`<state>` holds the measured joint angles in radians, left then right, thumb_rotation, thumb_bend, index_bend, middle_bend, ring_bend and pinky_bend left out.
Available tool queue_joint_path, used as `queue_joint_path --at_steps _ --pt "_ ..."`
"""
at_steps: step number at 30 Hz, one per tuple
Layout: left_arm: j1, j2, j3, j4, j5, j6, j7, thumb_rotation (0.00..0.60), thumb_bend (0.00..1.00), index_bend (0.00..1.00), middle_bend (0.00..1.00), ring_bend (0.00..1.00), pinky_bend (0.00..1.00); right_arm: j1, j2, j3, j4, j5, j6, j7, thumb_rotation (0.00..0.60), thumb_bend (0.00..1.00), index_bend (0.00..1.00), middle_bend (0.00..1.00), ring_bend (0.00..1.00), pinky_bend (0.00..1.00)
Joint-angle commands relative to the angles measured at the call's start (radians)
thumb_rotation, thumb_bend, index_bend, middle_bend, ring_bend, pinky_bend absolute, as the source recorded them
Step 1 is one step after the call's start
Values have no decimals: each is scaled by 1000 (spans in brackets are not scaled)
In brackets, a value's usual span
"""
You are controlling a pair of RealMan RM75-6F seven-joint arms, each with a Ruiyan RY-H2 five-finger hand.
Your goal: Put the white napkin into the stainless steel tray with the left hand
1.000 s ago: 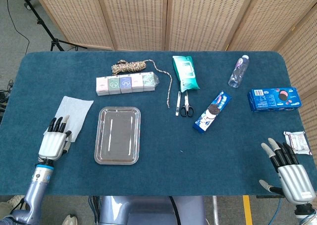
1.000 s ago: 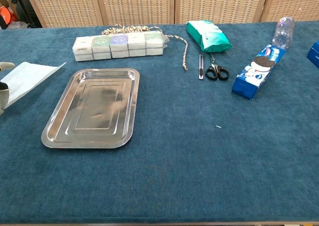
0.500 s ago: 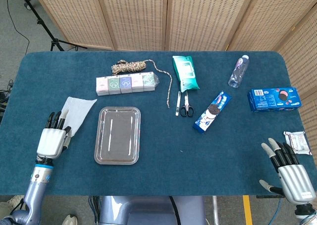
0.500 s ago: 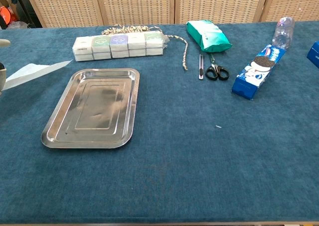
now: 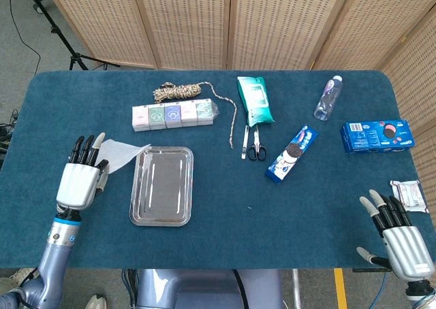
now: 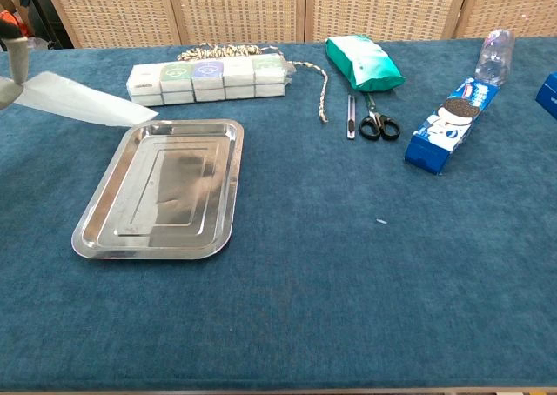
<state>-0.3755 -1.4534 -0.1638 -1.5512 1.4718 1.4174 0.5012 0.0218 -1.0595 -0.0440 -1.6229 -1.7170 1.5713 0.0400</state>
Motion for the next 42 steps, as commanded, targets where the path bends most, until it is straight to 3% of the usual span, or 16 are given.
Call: queue_joint_path --at_steps 1,26,42 --pt "-18 17 -18 -51 13 8 39 600 463 884 18 0 0 0 1 0 0 -1 1 2 600 0 0 0 0 0" --pt "-62 -75 -28 -219 -30 -2 179 600 472 887 19 0 0 -3 5 0 4 -4 9 14 600 0 0 0 0 0" --pt "-65 -194 -25 -254 -220 -31 283 600 481 888 19 0 0 -6 8 -2 7 -11 19 24 600 0 0 0 0 0"
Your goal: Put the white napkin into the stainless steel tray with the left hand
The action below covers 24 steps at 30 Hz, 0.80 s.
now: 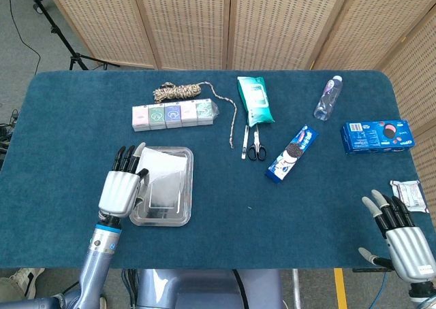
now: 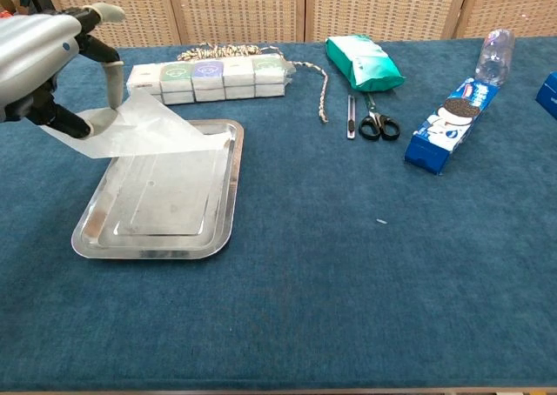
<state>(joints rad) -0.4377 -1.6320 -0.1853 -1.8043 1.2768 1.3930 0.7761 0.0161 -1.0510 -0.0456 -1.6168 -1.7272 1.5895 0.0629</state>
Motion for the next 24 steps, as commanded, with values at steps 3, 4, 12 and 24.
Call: queue_joint_path --at_steps 3,4,12,24 --pt "-7 -28 -9 -2 -52 -12 8 600 482 888 19 0 0 -1 0 0 1 -2 2 2 600 0 0 0 0 0" --pt "-9 -32 -11 -2 -58 -12 8 600 482 887 20 0 0 -1 0 0 1 -2 2 2 600 0 0 0 0 0" --pt "-25 -90 -17 -3 -116 -10 19 600 487 888 23 0 0 -1 1 -1 2 -4 4 5 600 0 0 0 0 0" --pt "-38 -160 -23 21 -180 24 73 600 492 888 24 0 0 -4 7 -2 9 -10 15 24 600 0 0 0 0 0"
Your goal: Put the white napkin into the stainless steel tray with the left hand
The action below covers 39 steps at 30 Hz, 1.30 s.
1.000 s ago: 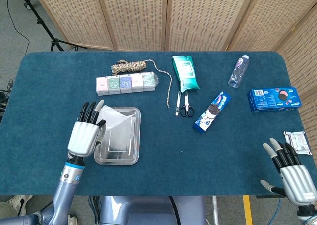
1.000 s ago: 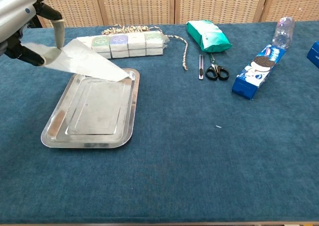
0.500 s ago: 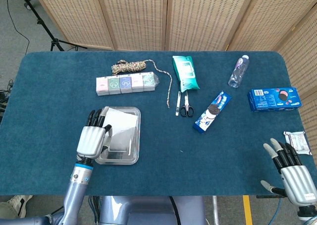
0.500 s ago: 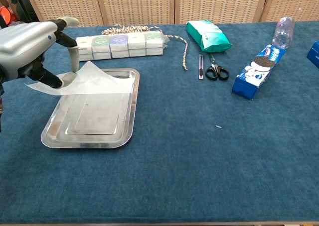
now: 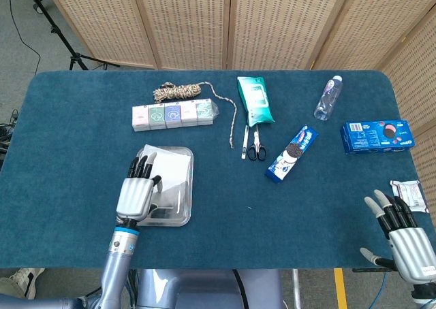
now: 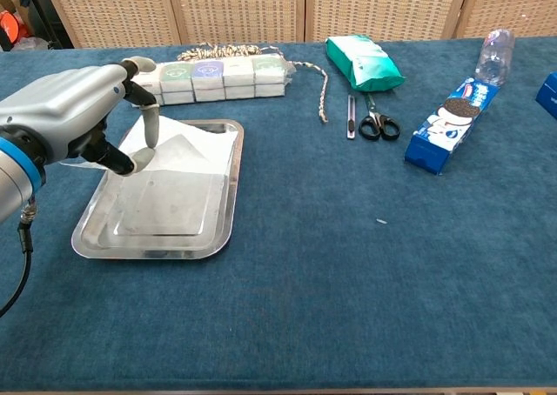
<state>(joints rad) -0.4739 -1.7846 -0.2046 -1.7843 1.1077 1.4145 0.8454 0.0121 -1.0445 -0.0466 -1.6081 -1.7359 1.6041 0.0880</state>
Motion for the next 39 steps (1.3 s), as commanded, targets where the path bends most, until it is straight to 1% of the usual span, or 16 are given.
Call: queue_joint_path --at_steps 1,14,19,31,39 --pt "-3 -11 -5 1 -17 4 4 600 492 888 24 0 0 0 0 -1 0 -2 0 -1 600 0 0 0 0 0" --pt "-7 -48 2 -8 -63 25 27 600 494 888 25 0 0 -2 1 -2 2 -6 5 2 600 0 0 0 0 0" --pt "-5 -56 14 -19 -77 34 42 600 494 888 25 0 0 -2 0 -3 2 -8 4 -1 600 0 0 0 0 0" --pt "0 -72 28 -35 -85 70 67 600 494 888 25 0 0 -3 0 -4 2 -12 8 0 600 0 0 0 0 0" --pt "7 -70 23 -90 -117 132 150 600 495 888 24 0 0 -6 1 -7 3 -18 12 2 600 0 0 0 0 0"
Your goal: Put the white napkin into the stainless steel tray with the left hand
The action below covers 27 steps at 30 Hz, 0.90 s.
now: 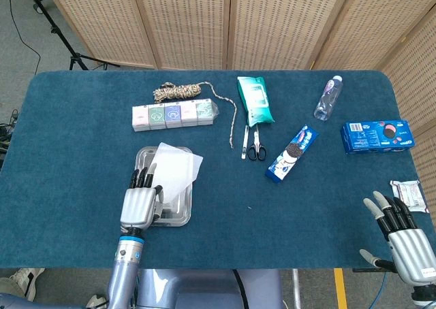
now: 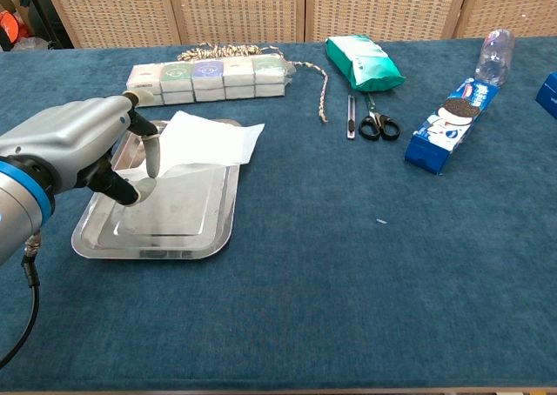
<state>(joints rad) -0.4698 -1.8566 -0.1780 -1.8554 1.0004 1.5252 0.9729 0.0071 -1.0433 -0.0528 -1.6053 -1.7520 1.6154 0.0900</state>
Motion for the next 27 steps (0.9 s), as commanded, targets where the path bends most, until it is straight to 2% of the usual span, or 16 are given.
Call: queue_joint_path --at_steps 1,9,16,27 --pt "5 4 -8 -26 -10 37 35 600 495 888 24 0 0 -2 0 -3 0 -6 3 0 600 0 0 0 0 0" --pt "13 15 -44 -54 -53 99 94 600 496 888 24 0 0 -9 2 -11 3 -25 21 3 600 0 0 0 0 0" --pt "17 5 -45 -61 -86 117 103 600 497 888 24 0 0 -10 5 -18 7 -36 22 9 600 0 0 0 0 0" --pt "16 -68 -29 -30 -119 143 112 600 502 888 24 0 0 -25 17 -35 27 -67 56 42 600 0 0 0 0 0"
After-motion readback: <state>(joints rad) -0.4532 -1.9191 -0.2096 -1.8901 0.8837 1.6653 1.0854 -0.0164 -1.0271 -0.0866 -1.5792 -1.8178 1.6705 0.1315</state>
